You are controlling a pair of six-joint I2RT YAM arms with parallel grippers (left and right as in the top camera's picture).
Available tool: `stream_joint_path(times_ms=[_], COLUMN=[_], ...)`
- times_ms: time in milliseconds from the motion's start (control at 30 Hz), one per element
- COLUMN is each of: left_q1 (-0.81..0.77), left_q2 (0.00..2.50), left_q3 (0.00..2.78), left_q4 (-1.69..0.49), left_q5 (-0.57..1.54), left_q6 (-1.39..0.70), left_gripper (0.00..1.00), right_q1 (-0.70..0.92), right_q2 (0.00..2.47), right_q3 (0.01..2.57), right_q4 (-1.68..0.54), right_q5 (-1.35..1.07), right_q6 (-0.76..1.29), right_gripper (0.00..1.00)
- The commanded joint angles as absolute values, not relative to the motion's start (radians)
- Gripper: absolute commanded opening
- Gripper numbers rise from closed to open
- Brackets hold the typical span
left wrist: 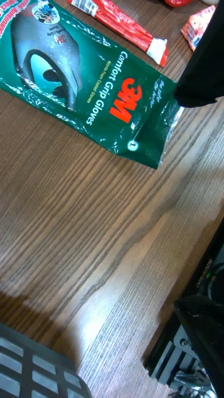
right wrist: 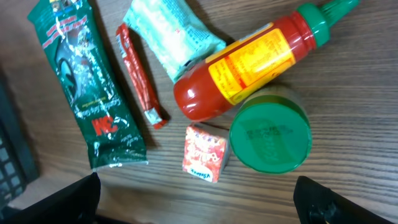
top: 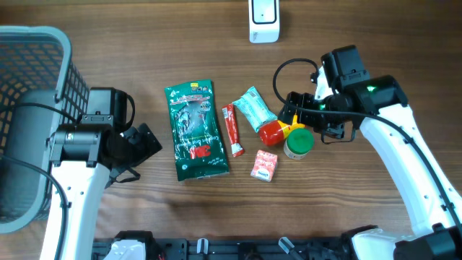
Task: Scan the item barcode
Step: 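Grasp the green-capped jar with the right gripper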
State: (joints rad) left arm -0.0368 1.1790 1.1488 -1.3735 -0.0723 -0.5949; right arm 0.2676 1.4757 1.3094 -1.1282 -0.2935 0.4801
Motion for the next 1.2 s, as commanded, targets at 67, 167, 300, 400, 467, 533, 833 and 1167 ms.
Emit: stream_joint_path(times_ms=[67, 167, 300, 400, 467, 533, 833, 1167], left_q1=[-0.03, -0.03, -0.03, -0.03, -0.03, -0.03, -0.03, -0.03], left_q2=[1.18, 1.18, 1.18, 1.18, 1.18, 1.18, 1.18, 1.18], left_q3=[1.144, 1.144, 1.144, 1.144, 1.144, 1.144, 1.144, 1.144], left_q4=[-1.374, -1.374, -1.374, -1.374, -1.374, -1.374, -1.374, -1.374], left_q5=[-0.064, -0.064, -0.064, -0.064, -0.064, -0.064, -0.064, -0.064], left_q6=[-0.58, -0.58, -0.58, -0.58, -0.58, -0.58, -0.58, -0.58], left_gripper=[1.0, 1.0, 1.0, 1.0, 1.0, 1.0, 1.0, 1.0], right_q1=[0.27, 0.27, 0.27, 0.27, 0.27, 0.27, 0.27, 0.272], right_q2=[1.482, 1.482, 1.482, 1.482, 1.482, 1.482, 1.484, 1.633], right_q3=[1.3, 1.3, 1.3, 1.3, 1.3, 1.3, 1.075, 0.961], right_q4=[-1.126, -1.122, -1.12, -1.123, -1.126, -1.129, -0.982, -0.805], right_q5=[-0.243, -0.197, -0.191, -0.179, -0.179, -0.155, -0.083, -0.158], right_q6=[0.524, 0.528, 0.58, 0.579, 0.58, 0.612, 0.661, 0.593], right_gripper=[1.0, 1.0, 1.0, 1.0, 1.0, 1.0, 1.0, 0.99])
